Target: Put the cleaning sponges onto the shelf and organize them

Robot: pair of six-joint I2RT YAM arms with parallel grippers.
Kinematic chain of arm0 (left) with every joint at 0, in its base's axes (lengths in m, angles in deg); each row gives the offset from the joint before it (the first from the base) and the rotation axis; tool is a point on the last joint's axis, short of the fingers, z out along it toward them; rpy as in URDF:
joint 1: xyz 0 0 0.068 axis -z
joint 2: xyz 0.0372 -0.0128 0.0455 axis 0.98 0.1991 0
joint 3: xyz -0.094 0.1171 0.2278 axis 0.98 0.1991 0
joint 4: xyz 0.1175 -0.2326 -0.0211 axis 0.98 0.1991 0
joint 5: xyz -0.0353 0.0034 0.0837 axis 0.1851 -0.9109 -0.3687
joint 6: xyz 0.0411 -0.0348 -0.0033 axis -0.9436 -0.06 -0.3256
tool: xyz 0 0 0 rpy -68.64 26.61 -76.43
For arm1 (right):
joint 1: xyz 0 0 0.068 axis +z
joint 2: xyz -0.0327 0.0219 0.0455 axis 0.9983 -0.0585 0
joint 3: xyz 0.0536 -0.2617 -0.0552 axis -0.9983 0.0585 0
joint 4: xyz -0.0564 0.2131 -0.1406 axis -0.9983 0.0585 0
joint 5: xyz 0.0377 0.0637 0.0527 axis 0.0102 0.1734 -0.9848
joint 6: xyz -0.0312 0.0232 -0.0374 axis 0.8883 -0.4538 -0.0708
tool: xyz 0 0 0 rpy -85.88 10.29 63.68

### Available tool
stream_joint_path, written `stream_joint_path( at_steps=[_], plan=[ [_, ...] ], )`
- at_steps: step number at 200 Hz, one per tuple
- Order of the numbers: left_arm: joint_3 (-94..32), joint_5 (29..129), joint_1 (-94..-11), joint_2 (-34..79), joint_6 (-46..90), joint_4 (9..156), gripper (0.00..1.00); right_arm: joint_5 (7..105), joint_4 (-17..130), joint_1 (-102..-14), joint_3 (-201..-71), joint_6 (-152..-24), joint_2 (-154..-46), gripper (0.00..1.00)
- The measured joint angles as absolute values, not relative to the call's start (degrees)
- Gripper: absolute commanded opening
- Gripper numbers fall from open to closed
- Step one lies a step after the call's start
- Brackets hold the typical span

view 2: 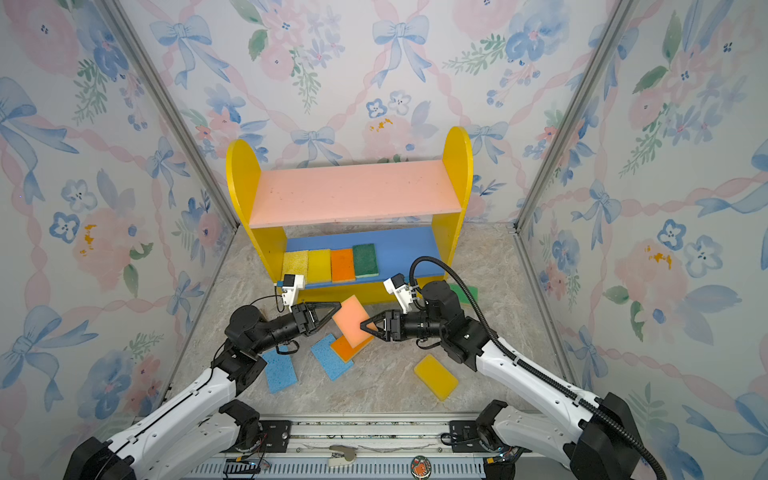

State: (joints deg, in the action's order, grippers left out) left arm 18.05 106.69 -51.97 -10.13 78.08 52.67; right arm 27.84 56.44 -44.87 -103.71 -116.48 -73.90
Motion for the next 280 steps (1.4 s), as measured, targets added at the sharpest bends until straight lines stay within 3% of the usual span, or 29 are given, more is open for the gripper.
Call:
stream_joint_path(
  at_steps=[35, 54, 67, 79, 97, 126, 148, 205, 243, 280],
  plan=[
    [18.1, 106.7, -52.0, -9.8, 78.1, 52.3, 0.27, 28.9, 56.2, -44.7, -103.5, -116.9, -73.4, 0.35],
    [18.1, 106.7, -52.0, -9.8, 78.3, 52.3, 0.36, 30.1, 56.1, -44.5, -103.5, -117.4, -73.0, 0.29],
    [18.1, 106.6, -52.0, -9.8, 78.4, 52.2, 0.48, 31.2, 56.1, -44.5, -103.5, -117.5, -72.8, 0.26],
    [18.2, 106.7, -52.0, -9.8, 79.1, 52.3, 0.73, 32.3, 56.6, -44.5, -103.5, -117.5, -72.7, 0.25],
    [18.5, 106.9, -52.6, -9.9, 78.7, 52.3, 0.97, 34.5, 58.6, -44.6, -104.0, -117.1, -72.4, 0.25],
    [18.9, 106.6, -55.9, -12.8, 76.7, 56.3, 0.98, 38.8, 63.4, -45.7, -105.5, -116.3, -70.4, 0.29],
    [17.1, 102.6, -59.4, -17.3, 69.8, 68.3, 0.98, 44.4, 68.2, -47.1, -108.2, -114.8, -68.7, 0.29],
    [6.6, 79.2, -63.2, -27.9, 49.4, 96.6, 0.98, 60.4, 76.4, -48.8, -118.3, -110.4, -71.6, 0.29],
    [5.2, 64.3, -63.2, -33.6, 41.0, 103.6, 0.98, 67.2, 76.6, -49.0, -122.6, -106.6, -78.0, 0.29],
    [5.6, 57.1, -63.2, -35.4, 36.3, 105.6, 0.98, 70.3, 74.1, -50.7, -123.0, -104.3, -83.6, 0.29]
  ],
)
